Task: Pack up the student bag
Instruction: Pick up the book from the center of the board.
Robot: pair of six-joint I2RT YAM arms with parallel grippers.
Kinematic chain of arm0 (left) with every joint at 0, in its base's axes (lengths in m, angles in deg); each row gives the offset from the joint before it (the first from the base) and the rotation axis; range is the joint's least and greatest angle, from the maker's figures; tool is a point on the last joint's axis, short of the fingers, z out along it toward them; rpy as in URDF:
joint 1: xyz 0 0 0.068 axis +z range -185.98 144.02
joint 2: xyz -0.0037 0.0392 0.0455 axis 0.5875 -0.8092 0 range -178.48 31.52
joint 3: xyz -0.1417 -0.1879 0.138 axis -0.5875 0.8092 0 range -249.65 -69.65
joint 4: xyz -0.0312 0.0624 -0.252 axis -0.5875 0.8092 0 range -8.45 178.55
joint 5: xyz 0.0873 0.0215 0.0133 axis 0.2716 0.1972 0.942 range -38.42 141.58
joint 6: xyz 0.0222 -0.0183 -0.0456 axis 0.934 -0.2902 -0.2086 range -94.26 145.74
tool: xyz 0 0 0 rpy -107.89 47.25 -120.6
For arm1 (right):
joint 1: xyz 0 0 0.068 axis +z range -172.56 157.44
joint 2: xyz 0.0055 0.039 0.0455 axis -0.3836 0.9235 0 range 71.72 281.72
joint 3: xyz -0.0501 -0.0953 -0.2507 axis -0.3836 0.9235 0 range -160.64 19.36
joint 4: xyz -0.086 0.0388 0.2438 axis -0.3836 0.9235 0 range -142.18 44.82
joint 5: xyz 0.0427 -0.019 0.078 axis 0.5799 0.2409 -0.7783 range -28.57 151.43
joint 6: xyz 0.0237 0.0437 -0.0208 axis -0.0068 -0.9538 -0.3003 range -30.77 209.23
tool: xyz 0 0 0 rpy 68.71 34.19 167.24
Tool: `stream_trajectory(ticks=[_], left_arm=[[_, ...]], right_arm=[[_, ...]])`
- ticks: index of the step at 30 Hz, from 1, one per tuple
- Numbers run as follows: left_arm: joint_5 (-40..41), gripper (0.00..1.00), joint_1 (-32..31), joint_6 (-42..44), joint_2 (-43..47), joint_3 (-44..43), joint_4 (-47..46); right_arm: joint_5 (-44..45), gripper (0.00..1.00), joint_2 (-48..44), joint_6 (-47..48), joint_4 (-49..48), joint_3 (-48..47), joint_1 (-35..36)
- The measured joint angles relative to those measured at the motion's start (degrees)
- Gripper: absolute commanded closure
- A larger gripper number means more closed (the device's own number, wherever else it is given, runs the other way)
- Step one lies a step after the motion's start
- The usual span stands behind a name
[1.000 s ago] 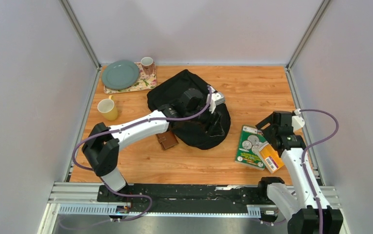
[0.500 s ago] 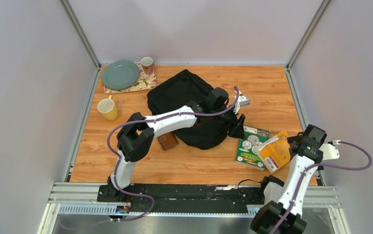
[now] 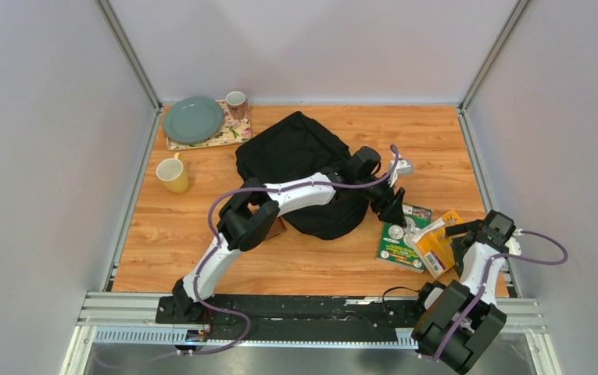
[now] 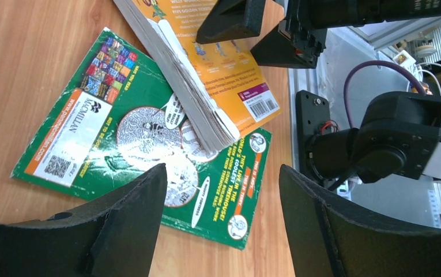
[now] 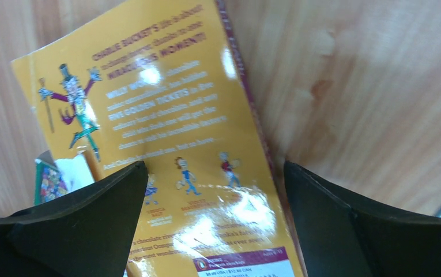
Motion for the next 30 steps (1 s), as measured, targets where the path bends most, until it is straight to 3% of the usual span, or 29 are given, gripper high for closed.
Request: stream_trajectory(ticks=[8, 19, 20, 21, 23, 24, 25, 26, 30], left_arm=[[0.11, 0.20, -1.33, -2.01, -7.32, -5.07, -2.82], [2.51, 0.20, -2.19, -6.67, -14.01, -10.84, -5.35], [2.67, 0.25, -2.23, -6.86, -14.01, -10.91, -5.33], [2.73, 0.40, -2.23, -7.04, -14.01, -10.91, -5.33], [3.04, 0.57, -2.21, -7.85, -14.14, -10.91, -5.29], [3.08, 0.80, -2.05, -8.13, -14.19, -10.91, -5.27], [3.06, 0.86, -1.95, -8.87, -14.27, -10.91, -5.20], [3.21, 1.00, -1.84, -9.64, -14.27, -10.91, -5.18], [3.28, 1.00, -1.68, -10.84, -14.27, -10.91, -5.01]], right_arm=[[-10.56, 0.09, 3.69, 6.38, -8.24, 0.35, -0.15], [-19.98, 0.11, 4.87, 9.84, -10.38, 0.81, -0.09], [-20.39, 0.11, 4.87, 9.94, -10.40, 0.85, -0.09], [-20.68, 0.11, 4.83, 10.05, -10.43, 0.90, -0.11], [-20.90, 0.11, 4.76, 10.32, -10.45, 0.94, -0.11], [-21.03, 0.11, 4.72, 10.45, -10.43, 0.96, -0.11], [-21.24, 0.12, 4.68, 10.60, -10.43, 0.98, -0.11], [-21.42, 0.12, 4.63, 10.75, -10.40, 0.98, -0.11], [-23.26, 0.12, 4.15, 11.02, -10.10, 0.98, -0.11]])
